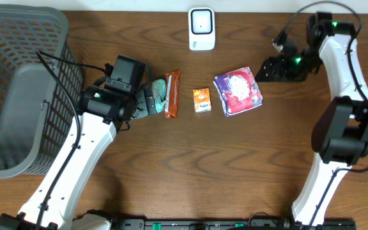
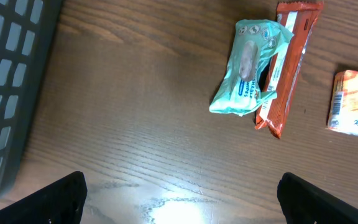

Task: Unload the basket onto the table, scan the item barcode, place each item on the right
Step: 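Carry the purple package up to the white scanner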

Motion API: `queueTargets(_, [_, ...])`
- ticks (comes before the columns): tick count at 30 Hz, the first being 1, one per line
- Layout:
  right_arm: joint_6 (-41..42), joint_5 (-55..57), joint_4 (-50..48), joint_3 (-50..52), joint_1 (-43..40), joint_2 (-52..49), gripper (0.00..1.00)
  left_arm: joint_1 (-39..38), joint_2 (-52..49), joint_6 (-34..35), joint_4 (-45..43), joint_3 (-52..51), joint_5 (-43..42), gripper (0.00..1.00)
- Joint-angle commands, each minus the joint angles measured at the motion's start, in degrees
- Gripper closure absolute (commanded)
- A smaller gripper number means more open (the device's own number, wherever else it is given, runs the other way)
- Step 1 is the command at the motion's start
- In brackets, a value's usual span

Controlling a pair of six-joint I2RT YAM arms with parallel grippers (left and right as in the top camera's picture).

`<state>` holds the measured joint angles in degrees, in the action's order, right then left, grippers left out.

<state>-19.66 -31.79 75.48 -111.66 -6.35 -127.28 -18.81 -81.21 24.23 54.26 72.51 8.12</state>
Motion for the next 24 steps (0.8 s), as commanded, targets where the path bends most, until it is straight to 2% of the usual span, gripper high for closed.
queueTargets(1, [-6.6, -15.1, -2.9, 5.1, -0.2, -4.2, 0.07, 0.1, 0.0, 0.7, 0.3, 0.6, 0.9, 0.02])
queueTargets(3, [-6.5, -16.7, -5.5, 7.5, 0.5, -6.6, 0.11, 0.1, 0.0, 0.8, 0.3, 0.6, 0.9, 0.02])
queueTargets(7, [-4.0, -16.8, -7.5, 9.8, 2.8, -12.1, 0.39, 0.1, 0.0, 0.7, 0.3, 0.6, 0.9, 0.02])
queueTargets(10, [-3.0, -16.8, -7.1, 9.8, 4.6, -14.5, 0.71, 0.1, 0.0, 0.7, 0.3, 0.6, 0.9, 0.02])
queueTargets(12, [-0.8, -16.8, -7.4, 9.6, 5.5, -14.3, 0.97, 0.1, 0.0, 0.7, 0.3, 0.6, 0.9, 0.02])
queueTargets(19, [9.6, -16.4, -9.4, 3.5, 6.0, -6.4, 0.99, 0.1, 0.0, 0.7, 0.3, 0.6, 0.9, 0.02])
queueTargets(22, [17.8, -16.4, -14.7, 0.9, 6.3, -1.1, 0.99, 0.1, 0.0, 0.7, 0.3, 0.6, 0.9, 0.02])
queueTargets(24, [24.2, -16.4, -21.6, 0.3, 6.8, 2.7, 0.99, 0.1, 0.0, 0.7, 0.3, 0.6, 0.9, 0.02])
